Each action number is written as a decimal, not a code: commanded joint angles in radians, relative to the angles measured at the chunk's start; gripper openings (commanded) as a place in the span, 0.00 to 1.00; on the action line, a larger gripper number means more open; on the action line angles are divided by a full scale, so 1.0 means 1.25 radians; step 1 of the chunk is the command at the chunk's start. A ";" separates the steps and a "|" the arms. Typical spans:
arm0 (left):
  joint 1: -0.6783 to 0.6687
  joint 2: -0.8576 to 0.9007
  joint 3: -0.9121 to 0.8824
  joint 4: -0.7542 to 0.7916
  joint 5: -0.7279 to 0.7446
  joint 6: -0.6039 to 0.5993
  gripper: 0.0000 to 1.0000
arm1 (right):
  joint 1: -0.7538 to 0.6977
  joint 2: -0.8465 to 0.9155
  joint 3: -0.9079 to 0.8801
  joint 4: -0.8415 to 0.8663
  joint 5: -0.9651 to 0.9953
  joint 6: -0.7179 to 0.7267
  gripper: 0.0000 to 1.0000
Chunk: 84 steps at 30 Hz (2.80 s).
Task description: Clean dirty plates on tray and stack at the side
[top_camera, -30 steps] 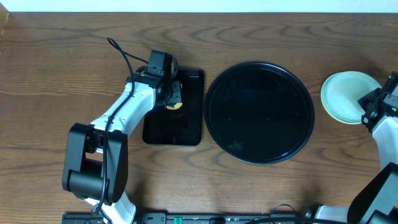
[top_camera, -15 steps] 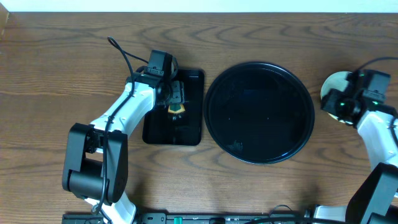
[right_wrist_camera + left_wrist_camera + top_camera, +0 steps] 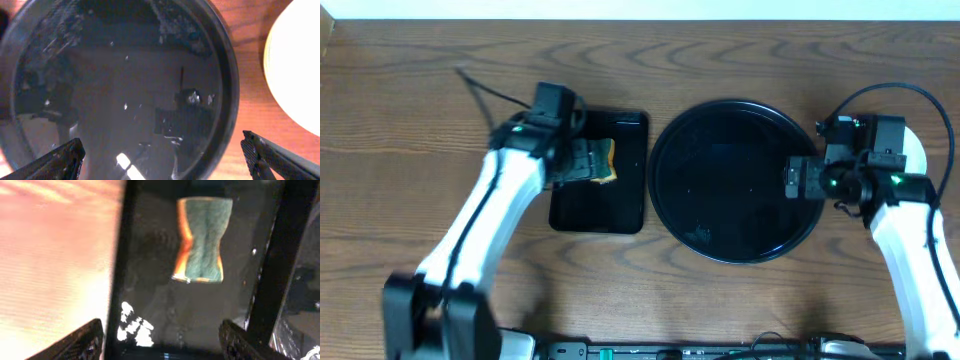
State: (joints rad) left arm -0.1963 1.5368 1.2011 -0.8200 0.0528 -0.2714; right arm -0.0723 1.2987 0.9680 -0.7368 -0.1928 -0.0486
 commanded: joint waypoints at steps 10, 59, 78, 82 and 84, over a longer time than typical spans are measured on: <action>0.024 -0.443 -0.220 0.068 -0.013 0.004 0.75 | 0.007 -0.406 -0.071 -0.051 0.026 -0.003 0.99; 0.024 -0.484 -0.265 -0.008 -0.013 0.004 0.77 | 0.039 -1.034 -0.531 0.471 0.074 -0.052 0.99; 0.024 -0.482 -0.265 -0.008 -0.013 0.004 0.76 | 0.043 -1.033 -0.770 0.538 0.067 -0.058 0.99; 0.024 -0.482 -0.265 -0.008 -0.013 0.004 0.77 | 0.043 -1.033 -0.770 0.538 0.067 -0.058 0.99; 0.024 -0.482 -0.265 -0.008 -0.013 0.004 0.77 | 0.043 -1.033 -0.770 0.538 0.067 -0.058 0.99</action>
State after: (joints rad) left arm -0.1684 0.9318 0.8753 -0.8295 0.0456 -0.2718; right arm -0.0387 0.0124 0.0067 -0.0620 -0.1043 -0.1146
